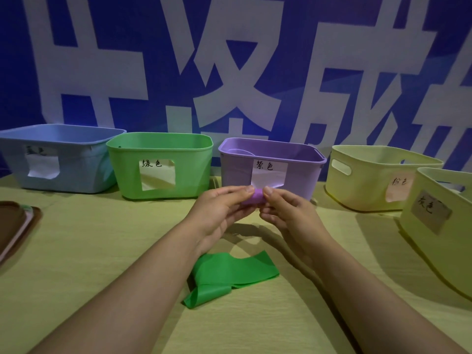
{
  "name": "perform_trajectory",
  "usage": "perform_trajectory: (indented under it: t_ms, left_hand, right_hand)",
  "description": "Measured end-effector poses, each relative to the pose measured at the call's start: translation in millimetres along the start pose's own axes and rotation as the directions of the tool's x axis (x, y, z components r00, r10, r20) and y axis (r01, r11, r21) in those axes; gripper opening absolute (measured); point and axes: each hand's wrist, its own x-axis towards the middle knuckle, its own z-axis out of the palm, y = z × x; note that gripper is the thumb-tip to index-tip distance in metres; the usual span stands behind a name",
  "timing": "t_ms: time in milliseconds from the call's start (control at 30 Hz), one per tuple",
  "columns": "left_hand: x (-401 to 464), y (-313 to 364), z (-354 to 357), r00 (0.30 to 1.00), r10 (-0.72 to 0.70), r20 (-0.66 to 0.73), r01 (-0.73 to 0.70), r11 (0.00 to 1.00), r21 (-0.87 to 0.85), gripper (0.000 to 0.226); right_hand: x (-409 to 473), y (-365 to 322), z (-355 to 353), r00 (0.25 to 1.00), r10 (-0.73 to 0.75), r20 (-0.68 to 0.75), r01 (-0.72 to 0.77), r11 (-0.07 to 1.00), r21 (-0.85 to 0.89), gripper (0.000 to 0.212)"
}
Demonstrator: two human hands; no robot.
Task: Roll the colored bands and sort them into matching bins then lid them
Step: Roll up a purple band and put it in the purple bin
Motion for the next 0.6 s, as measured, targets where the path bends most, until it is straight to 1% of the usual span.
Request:
perform_trajectory:
  t_ms: [67,100,167,233,333,433,533,600]
  left_hand:
    - [-1.0,1.0,0.3,0.999,-0.047,0.019,0.049,0.986,-0.161,0.03]
    - [-1.7,1.0,0.4,0.996,-0.079,0.031,0.083,0.972,-0.219,0.03]
    - [-2.8,-0.7,1.6,0.987,-0.145,0.063,0.157,0.942,-0.297,0.034]
    - [-4.8,-2.6,5.2,0.977,-0.188,0.103,0.211,0.921,-0.327,0.033]
    - [-7.2,-2.9,9.2,0.97,-0.196,0.144,0.232,0.923,-0.306,0.029]
    - [-6.9,-3.7,7.3,0.967,-0.185,0.176,0.227,0.939,-0.259,0.028]
    - [-5.0,-6.9,7.5,0.979,-0.114,0.171,0.138,0.982,-0.133,0.038]
    - [-3.6,-10.0,8.6,0.992,-0.052,0.112,0.06,0.996,-0.061,0.044]
  right_hand:
    - [0.1,0.6,2.1,0.998,-0.008,0.061,0.003,0.996,0.09,0.049]
    - [0.8,1.3,3.3,0.998,-0.02,0.061,0.014,0.996,0.094,0.053]
    - [1.9,2.8,5.4,0.997,-0.071,0.013,0.07,0.996,0.057,0.051]
    - [1.1,2.9,6.9,0.995,-0.096,-0.028,0.098,0.993,0.07,0.048]
    - [-2.3,-0.1,8.6,0.996,-0.08,-0.05,0.087,0.983,0.163,0.041]
    - [-3.8,-2.0,9.6,0.993,-0.064,-0.096,0.08,0.982,0.171,0.041]
    - [-3.8,-2.6,10.0,0.988,0.008,-0.151,0.015,0.988,0.153,0.038]
    - [-3.8,-2.3,8.3,0.989,0.036,-0.145,-0.017,0.991,0.13,0.033]
